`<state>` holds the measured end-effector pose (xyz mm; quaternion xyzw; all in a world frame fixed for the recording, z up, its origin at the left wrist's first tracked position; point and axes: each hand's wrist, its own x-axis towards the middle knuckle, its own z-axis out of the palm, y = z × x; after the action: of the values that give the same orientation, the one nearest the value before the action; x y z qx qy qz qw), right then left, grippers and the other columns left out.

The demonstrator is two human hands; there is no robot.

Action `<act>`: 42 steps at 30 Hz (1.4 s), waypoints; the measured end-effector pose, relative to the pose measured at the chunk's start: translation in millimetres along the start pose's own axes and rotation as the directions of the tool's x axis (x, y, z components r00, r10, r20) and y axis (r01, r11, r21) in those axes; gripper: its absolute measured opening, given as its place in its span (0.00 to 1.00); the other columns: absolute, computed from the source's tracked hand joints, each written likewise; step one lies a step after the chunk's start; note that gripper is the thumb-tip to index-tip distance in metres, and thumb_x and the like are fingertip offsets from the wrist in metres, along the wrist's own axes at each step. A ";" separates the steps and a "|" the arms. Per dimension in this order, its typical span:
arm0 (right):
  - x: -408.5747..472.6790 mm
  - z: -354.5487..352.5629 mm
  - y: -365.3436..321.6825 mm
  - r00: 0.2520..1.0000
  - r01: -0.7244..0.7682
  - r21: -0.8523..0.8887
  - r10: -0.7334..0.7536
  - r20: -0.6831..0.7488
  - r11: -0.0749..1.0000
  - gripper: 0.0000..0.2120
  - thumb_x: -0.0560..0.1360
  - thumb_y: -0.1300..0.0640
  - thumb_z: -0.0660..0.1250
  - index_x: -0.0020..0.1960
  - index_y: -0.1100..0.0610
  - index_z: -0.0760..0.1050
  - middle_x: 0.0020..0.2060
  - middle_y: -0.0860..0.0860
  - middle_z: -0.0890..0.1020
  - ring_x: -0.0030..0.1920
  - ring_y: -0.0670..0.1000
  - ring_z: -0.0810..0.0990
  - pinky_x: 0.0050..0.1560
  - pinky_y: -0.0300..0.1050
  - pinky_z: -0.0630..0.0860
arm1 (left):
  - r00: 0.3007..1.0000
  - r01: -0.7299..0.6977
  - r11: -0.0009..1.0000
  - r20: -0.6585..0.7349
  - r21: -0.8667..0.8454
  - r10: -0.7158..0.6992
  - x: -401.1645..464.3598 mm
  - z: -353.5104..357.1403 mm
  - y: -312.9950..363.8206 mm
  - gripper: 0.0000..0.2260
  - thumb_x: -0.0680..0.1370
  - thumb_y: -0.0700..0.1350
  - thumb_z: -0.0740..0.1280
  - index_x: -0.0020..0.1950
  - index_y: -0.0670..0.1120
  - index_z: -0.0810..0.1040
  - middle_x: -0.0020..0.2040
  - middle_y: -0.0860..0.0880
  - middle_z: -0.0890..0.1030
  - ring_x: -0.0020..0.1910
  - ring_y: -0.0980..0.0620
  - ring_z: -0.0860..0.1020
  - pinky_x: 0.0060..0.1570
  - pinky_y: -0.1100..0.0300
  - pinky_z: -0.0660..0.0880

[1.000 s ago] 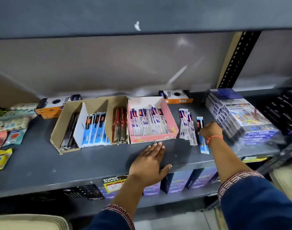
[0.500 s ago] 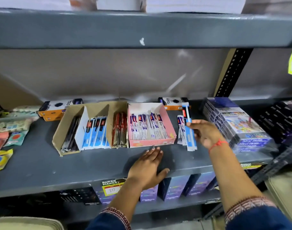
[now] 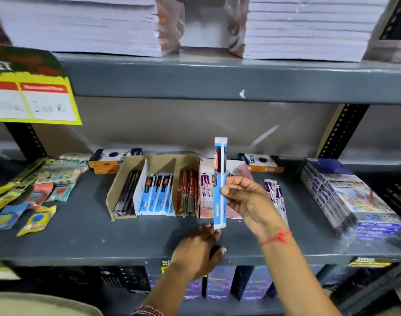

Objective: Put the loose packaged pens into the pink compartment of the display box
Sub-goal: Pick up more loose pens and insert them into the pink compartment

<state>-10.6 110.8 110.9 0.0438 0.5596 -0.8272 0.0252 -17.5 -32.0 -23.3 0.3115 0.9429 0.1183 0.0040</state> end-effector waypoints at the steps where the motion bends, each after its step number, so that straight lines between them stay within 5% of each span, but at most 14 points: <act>1: 0.5 4.3 -1.4 1.000 0.000 -0.001 0.000 0.011 1.000 0.14 0.69 0.75 0.65 0.35 0.58 0.77 0.24 0.49 0.84 0.26 0.42 0.82 0.28 0.31 0.78 | 1.000 0.003 1.000 0.003 0.001 -0.003 -0.6 0.6 -1.3 0.24 0.80 0.58 0.52 0.72 0.48 0.60 0.74 0.50 0.62 0.72 0.51 0.57 0.60 0.54 0.68; 14: 48.5 78.1 10.4 0.996 -0.081 -0.235 0.087 0.017 0.969 0.15 0.71 0.74 0.65 0.35 0.56 0.71 0.23 0.48 0.79 0.24 0.43 0.77 0.26 0.32 0.76 | 0.959 0.190 0.981 -0.208 -0.037 -0.194 -41.3 -11.8 -63.8 0.19 0.81 0.56 0.51 0.69 0.52 0.66 0.73 0.54 0.65 0.70 0.54 0.62 0.60 0.59 0.67; 16: 63.0 95.9 18.8 0.996 -0.077 -0.344 0.088 0.017 0.936 0.15 0.72 0.75 0.63 0.34 0.57 0.70 0.28 0.51 0.76 0.29 0.46 0.75 0.29 0.35 0.75 | 0.943 0.234 0.972 -0.244 -0.004 -0.227 -53.3 -20.2 -82.1 0.18 0.81 0.54 0.56 0.68 0.50 0.69 0.71 0.53 0.69 0.68 0.52 0.67 0.57 0.58 0.71; 18: 78.6 112.7 26.9 0.995 -0.086 -0.446 0.098 0.003 0.891 0.16 0.72 0.75 0.61 0.33 0.58 0.69 0.31 0.52 0.73 0.31 0.46 0.73 0.31 0.37 0.75 | 0.930 0.207 0.978 -0.315 0.027 -0.188 -64.0 -31.0 -93.9 0.15 0.74 0.51 0.69 0.59 0.46 0.79 0.60 0.49 0.80 0.56 0.49 0.79 0.45 0.57 0.78; 21: 103.5 134.4 40.6 0.991 -0.122 -0.591 0.130 -0.029 0.797 0.12 0.73 0.74 0.60 0.38 0.60 0.69 0.33 0.54 0.74 0.32 0.48 0.74 0.27 0.35 0.78 | 0.906 0.159 0.984 -0.409 0.077 -0.114 -69.8 -30.4 -103.5 0.13 0.68 0.48 0.72 0.49 0.44 0.84 0.49 0.47 0.85 0.45 0.49 0.83 0.38 0.57 0.80; 24: 122.5 152.8 53.6 0.994 -0.070 -0.852 0.105 -0.017 0.519 0.12 0.75 0.68 0.60 0.35 0.56 0.70 0.45 0.60 0.79 0.46 0.57 0.80 0.52 0.48 0.81 | 0.900 0.164 0.985 -0.417 0.057 -0.125 -69.4 -30.0 -102.4 0.14 0.68 0.50 0.67 0.49 0.45 0.84 0.48 0.49 0.85 0.45 0.50 0.83 0.40 0.59 0.80; 26: 128.0 163.1 60.1 0.996 -0.046 -0.936 0.082 -0.018 0.349 0.08 0.76 0.63 0.60 0.48 0.61 0.78 0.56 0.62 0.80 0.56 0.60 0.79 0.53 0.49 0.77 | 0.900 0.168 0.985 -0.415 0.049 -0.133 -68.7 -28.0 -103.9 0.15 0.68 0.51 0.67 0.49 0.45 0.84 0.49 0.49 0.85 0.46 0.50 0.83 0.41 0.60 0.79; 29: 139.4 165.8 74.2 0.990 -0.067 -0.959 0.136 -0.030 0.276 0.16 0.76 0.62 0.60 0.61 0.67 0.74 0.58 0.64 0.79 0.58 0.62 0.79 0.44 0.47 0.74 | 0.905 0.132 0.991 -0.410 0.019 -0.113 -69.2 -25.3 -106.2 0.15 0.73 0.50 0.64 0.51 0.43 0.83 0.50 0.46 0.85 0.47 0.48 0.83 0.44 0.58 0.80; 34: 149.8 157.3 88.0 0.993 -0.063 -0.990 0.111 -0.049 0.128 0.13 0.76 0.68 0.57 0.56 0.71 0.76 0.56 0.65 0.81 0.53 0.62 0.82 0.45 0.47 0.76 | 0.918 0.120 0.993 -0.383 0.015 -0.105 -69.9 -29.1 -105.5 0.20 0.75 0.51 0.55 0.51 0.42 0.83 0.50 0.45 0.85 0.48 0.48 0.82 0.46 0.58 0.79; 37: 150.8 152.9 91.7 0.996 -0.041 -0.997 0.087 -0.035 0.069 0.13 0.75 0.70 0.56 0.53 0.71 0.77 0.51 0.65 0.83 0.40 0.59 0.83 0.35 0.44 0.75 | 0.923 0.124 0.992 -0.370 0.017 -0.109 -70.5 -31.0 -105.2 0.20 0.75 0.51 0.56 0.51 0.41 0.83 0.50 0.44 0.85 0.48 0.47 0.82 0.45 0.57 0.79; 42: 141.1 149.2 78.6 0.995 0.030 -0.999 -0.098 0.033 -0.038 0.15 0.76 0.69 0.55 0.58 0.69 0.74 0.56 0.66 0.80 0.57 0.64 0.80 0.55 0.53 0.76 | 0.929 0.140 0.990 -0.349 0.017 -0.125 -71.4 -31.6 -103.9 0.16 0.74 0.49 0.63 0.52 0.41 0.82 0.51 0.43 0.84 0.49 0.46 0.82 0.47 0.54 0.79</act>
<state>-150.4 -55.9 79.3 0.0061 0.9852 -0.1712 -0.0024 -23.5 -161.8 -20.7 0.2213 0.9499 0.1510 -0.1608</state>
